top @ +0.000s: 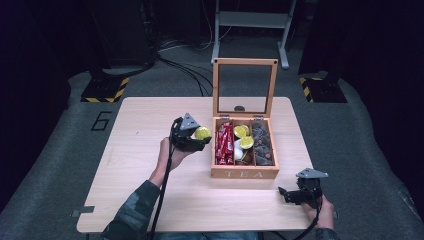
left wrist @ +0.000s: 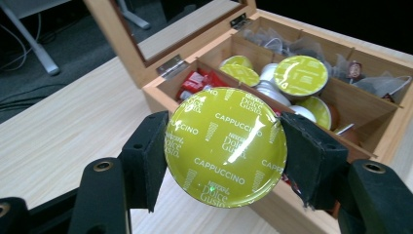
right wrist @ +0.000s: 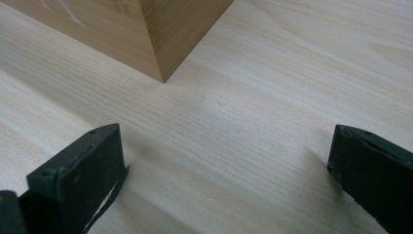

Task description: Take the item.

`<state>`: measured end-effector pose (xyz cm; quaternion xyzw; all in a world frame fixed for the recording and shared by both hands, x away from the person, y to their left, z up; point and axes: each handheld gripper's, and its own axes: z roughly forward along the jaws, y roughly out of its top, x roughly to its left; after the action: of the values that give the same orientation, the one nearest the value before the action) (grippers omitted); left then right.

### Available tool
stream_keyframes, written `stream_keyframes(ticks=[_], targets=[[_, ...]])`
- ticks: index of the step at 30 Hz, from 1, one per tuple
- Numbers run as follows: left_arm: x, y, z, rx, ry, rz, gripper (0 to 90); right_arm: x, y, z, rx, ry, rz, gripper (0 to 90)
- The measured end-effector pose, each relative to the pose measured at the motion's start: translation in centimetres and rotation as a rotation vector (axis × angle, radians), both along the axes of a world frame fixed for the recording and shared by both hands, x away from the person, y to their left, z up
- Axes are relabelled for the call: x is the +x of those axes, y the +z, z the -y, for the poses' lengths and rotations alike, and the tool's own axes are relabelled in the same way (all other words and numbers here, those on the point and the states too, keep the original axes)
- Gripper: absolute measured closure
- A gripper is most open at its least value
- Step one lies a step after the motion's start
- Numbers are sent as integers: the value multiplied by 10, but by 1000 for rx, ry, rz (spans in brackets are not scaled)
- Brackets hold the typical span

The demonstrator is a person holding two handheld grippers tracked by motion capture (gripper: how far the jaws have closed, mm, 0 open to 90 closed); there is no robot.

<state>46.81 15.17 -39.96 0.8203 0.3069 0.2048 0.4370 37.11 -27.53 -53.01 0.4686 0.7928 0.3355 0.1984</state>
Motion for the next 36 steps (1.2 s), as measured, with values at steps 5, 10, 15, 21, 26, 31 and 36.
stream_keyframes(ticks=[5,10,15,21,26,31,36], targets=[[3,-1,-10,-2,33,1,377,0,0,0,0,0,0,0],[8,-3,-20,-5,70,2,376,0,0,0,0,0,0,0],[12,-4,-29,-6,105,7,376,0,0,0,0,0,0,0],[17,-7,-39,1,138,7,376,0,0,0,0,0,0,0],[22,-9,-46,3,163,2,377,0,0,0,0,0,0,0],[28,-14,-53,2,196,2,377,0,0,0,0,0,0,0],[34,-20,-60,2,224,-10,377,0,0,0,0,0,0,0]])
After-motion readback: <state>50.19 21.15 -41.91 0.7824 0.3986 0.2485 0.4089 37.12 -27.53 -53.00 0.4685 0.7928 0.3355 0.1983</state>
